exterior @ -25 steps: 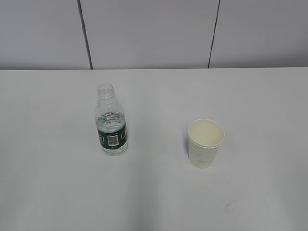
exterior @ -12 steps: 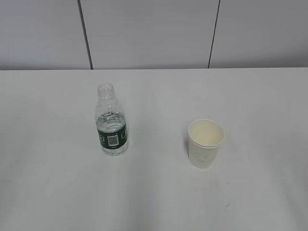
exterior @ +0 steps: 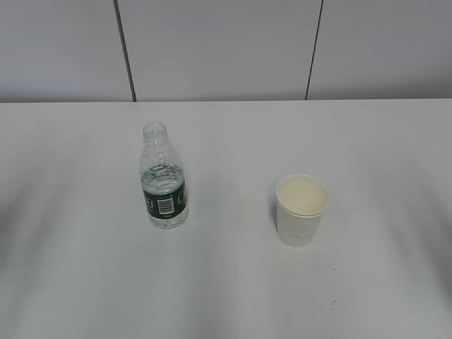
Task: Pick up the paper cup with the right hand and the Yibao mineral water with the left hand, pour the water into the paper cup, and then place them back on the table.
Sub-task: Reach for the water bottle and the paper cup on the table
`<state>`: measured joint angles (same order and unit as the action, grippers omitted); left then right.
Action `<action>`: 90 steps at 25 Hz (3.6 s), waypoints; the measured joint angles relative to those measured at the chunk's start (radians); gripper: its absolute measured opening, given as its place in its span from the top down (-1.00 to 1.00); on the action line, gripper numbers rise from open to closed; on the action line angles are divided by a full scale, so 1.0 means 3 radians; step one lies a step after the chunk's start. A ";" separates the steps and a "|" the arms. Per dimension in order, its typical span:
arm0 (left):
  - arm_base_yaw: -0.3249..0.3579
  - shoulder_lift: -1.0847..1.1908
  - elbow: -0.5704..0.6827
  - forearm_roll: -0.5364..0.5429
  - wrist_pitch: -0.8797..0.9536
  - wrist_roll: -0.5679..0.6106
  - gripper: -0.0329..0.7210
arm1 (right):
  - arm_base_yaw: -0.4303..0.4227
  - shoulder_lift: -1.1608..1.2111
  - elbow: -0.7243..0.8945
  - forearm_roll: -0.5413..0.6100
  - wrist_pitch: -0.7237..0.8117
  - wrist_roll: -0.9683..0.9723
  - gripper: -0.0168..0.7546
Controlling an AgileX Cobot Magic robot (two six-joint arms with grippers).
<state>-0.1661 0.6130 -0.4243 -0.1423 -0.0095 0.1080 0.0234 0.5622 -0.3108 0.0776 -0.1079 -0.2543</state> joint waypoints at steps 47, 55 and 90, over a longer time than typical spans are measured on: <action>-0.0605 0.4233 0.0631 0.1275 -0.3783 -0.0398 -0.09 | 0.0000 0.5001 -0.0082 -0.2414 -0.3472 0.0506 -0.56; -0.0605 0.4233 0.0631 0.1287 -0.3783 -0.0388 -0.09 | 0.0000 0.5192 -0.0530 -0.2635 -0.3472 0.0774 -0.57; -0.0605 0.4233 0.0366 0.1342 -0.3775 -0.0388 -0.13 | 0.0063 0.5439 -0.1083 -0.3065 -0.3472 0.0903 -0.42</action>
<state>-0.3477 1.8830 -0.3144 0.2601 -1.1420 -0.0085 0.0425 2.1939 -0.6356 -0.8420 -1.1494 0.0166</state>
